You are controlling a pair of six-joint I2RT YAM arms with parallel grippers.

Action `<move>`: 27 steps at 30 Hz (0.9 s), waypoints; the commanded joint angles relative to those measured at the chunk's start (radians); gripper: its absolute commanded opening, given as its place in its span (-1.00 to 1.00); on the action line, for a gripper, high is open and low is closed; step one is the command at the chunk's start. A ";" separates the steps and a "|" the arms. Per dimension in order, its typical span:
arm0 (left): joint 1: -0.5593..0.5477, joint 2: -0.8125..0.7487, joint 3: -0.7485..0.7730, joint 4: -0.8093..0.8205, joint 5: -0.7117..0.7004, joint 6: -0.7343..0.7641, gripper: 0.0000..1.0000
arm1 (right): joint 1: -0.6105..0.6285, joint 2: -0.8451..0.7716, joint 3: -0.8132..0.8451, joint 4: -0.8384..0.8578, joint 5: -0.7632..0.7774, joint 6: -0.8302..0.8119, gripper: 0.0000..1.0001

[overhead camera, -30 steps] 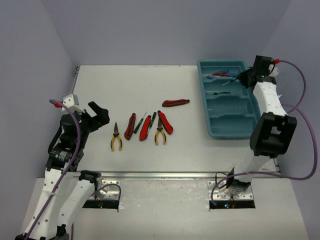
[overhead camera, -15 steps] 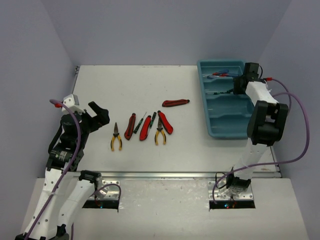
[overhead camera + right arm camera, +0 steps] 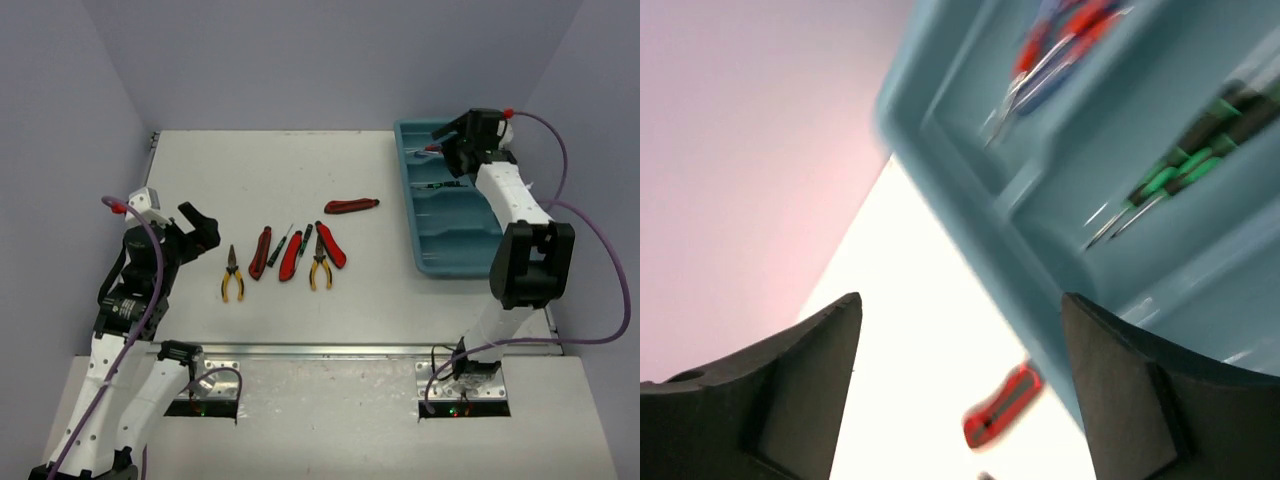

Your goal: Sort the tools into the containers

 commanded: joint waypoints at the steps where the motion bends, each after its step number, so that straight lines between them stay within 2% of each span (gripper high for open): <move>1: -0.007 0.010 -0.002 0.049 -0.001 0.007 1.00 | 0.272 -0.166 0.057 -0.149 0.097 -0.380 0.52; 6: -0.008 0.036 -0.005 0.061 0.027 0.012 1.00 | 0.507 -0.203 -0.046 -0.237 0.116 -0.504 0.38; 8: -0.009 0.070 -0.018 0.090 0.089 0.027 1.00 | 0.588 -0.207 -0.085 -0.277 0.100 -0.533 0.38; 10: -0.015 0.126 -0.021 0.110 0.195 0.051 1.00 | 0.605 -0.243 -0.153 -0.286 0.053 -0.554 0.39; 13: -0.047 0.342 0.041 0.052 0.220 0.062 0.95 | 0.609 -0.349 -0.285 -0.272 0.029 -0.567 0.41; 16: -0.188 0.468 0.145 -0.009 0.130 0.045 0.90 | 0.608 -0.485 -0.444 -0.213 -0.035 -0.579 0.40; 20: -0.300 0.646 0.264 -0.061 0.052 0.037 0.82 | 0.609 -0.616 -0.520 -0.232 -0.059 -0.593 0.38; 25: -0.303 0.943 0.403 -0.115 0.011 0.072 0.60 | 0.608 -0.751 -0.582 -0.268 -0.001 -0.577 0.41; 27: -0.303 1.021 0.479 -0.160 -0.009 0.086 0.37 | 0.607 -0.815 -0.617 -0.267 0.022 -0.576 0.43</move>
